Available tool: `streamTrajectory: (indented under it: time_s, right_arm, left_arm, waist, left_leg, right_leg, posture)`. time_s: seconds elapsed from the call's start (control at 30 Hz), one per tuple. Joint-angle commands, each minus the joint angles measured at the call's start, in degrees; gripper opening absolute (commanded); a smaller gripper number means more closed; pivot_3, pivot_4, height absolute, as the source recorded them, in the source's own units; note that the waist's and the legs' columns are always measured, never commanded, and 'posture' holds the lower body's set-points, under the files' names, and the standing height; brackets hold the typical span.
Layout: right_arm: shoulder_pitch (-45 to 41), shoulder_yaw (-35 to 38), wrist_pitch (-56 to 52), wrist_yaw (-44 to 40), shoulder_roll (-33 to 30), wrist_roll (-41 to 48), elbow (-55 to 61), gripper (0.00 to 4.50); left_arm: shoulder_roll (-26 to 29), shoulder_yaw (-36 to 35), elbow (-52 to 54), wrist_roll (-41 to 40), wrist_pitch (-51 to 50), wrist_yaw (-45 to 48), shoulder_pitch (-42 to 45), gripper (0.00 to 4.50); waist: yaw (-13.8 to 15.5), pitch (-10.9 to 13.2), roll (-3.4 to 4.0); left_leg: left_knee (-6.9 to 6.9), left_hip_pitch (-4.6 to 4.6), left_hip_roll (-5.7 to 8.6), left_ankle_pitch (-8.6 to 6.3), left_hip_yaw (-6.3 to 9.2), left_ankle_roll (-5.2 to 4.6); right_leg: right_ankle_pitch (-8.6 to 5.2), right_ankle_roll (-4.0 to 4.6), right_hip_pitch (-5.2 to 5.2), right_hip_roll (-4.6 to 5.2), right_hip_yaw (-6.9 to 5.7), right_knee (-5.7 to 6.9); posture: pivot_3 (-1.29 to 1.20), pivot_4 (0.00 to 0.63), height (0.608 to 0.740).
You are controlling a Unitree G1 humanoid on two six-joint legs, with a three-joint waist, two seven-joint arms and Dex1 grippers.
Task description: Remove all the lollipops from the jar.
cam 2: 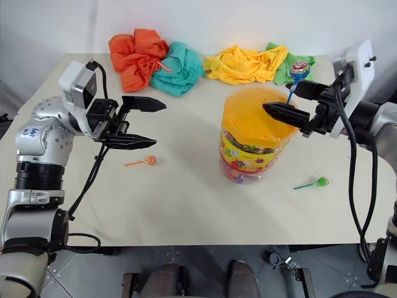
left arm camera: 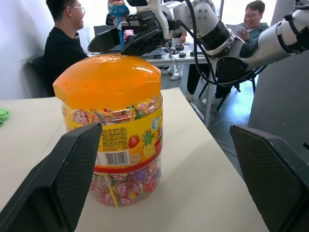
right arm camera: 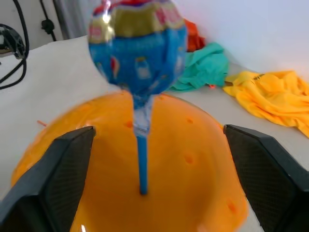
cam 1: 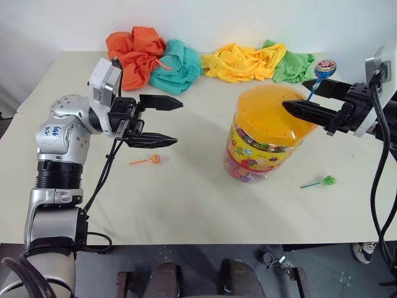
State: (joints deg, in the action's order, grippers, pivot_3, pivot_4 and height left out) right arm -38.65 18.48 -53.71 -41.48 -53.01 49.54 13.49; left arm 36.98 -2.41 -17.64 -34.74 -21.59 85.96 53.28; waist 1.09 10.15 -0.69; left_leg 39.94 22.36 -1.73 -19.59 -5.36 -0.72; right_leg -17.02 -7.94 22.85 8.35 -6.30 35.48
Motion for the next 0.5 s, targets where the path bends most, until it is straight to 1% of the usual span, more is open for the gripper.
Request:
streamTrajectory:
  time_s: [0.03,0.2,0.23,0.3,0.33,0.37,0.5]
  right_arm:
    - [-1.4,2.0,2.3,-0.5,0.4,0.6,0.8,3.23]
    - [-2.4,2.8,2.5,0.1,0.1,1.2,1.1,1.53]
    - [-2.8,3.0,2.5,0.4,0.1,1.4,1.2,1.1]
    - [-3.4,3.2,2.3,1.1,0.3,1.6,1.3,0.54]
    - [-3.9,3.4,2.3,1.5,0.4,1.8,1.4,0.15]
    - [-4.3,3.5,2.1,1.9,0.4,2.2,1.7,0.07]
    - [-7.4,4.0,1.2,5.5,1.0,4.0,2.8,0.07]
  left_arm:
    - [1.3,-2.2,3.1,-1.4,-0.2,1.2,-0.7,4.5]
    - [1.1,-2.6,3.4,-1.3,-0.5,1.2,-0.9,4.5]
    - [1.0,-2.5,3.3,-1.2,-0.4,1.3,-0.8,4.5]
    - [0.8,-2.3,3.0,-1.2,-0.2,1.5,-0.5,4.5]
    - [0.7,-2.2,2.8,-1.2,-0.1,1.7,-0.3,4.5]
    - [0.5,-2.1,2.5,-1.1,0.0,1.9,-0.1,4.5]
    - [0.0,-1.4,1.7,-0.8,0.4,2.9,0.8,4.5]
  waist:
    - [0.2,0.0,0.0]
    - [0.2,0.0,0.0]
    - [0.2,0.0,0.0]
    - [0.1,0.0,0.0]
    - [0.1,0.0,0.0]
    - [0.1,0.0,0.0]
    - [0.1,0.0,0.0]
  left_leg:
    - [0.0,0.01,0.0,0.0,0.0,0.0]
    - [0.01,0.02,0.0,0.0,0.01,0.0]
    - [0.01,0.02,0.0,0.0,0.01,0.0]
    - [0.0,0.01,0.0,0.0,0.0,0.0]
    - [0.0,0.01,0.0,0.0,0.01,0.0]
    - [0.0,0.01,0.0,0.0,0.0,0.0]
    - [0.01,0.02,0.0,0.0,0.0,0.0]
  right_leg:
    - [0.0,0.0,0.0,0.0,0.0,-0.01]
    - [0.0,0.0,0.0,0.0,-0.01,-0.01]
    - [0.0,0.0,0.0,0.0,-0.01,-0.01]
    - [0.0,0.0,0.01,0.0,-0.01,0.0]
    - [0.0,0.0,0.01,0.0,-0.01,0.0]
    - [0.0,0.0,0.01,0.0,-0.01,0.0]
    - [0.0,0.0,0.01,0.0,-0.01,0.0]
  posture:
    - [0.0,0.15,0.74]
    - [0.0,0.15,0.74]
    - [0.0,0.15,0.74]
    - [0.0,0.15,0.74]
    - [0.0,0.15,0.74]
    - [0.0,0.15,0.74]
    - [0.0,0.15,0.74]
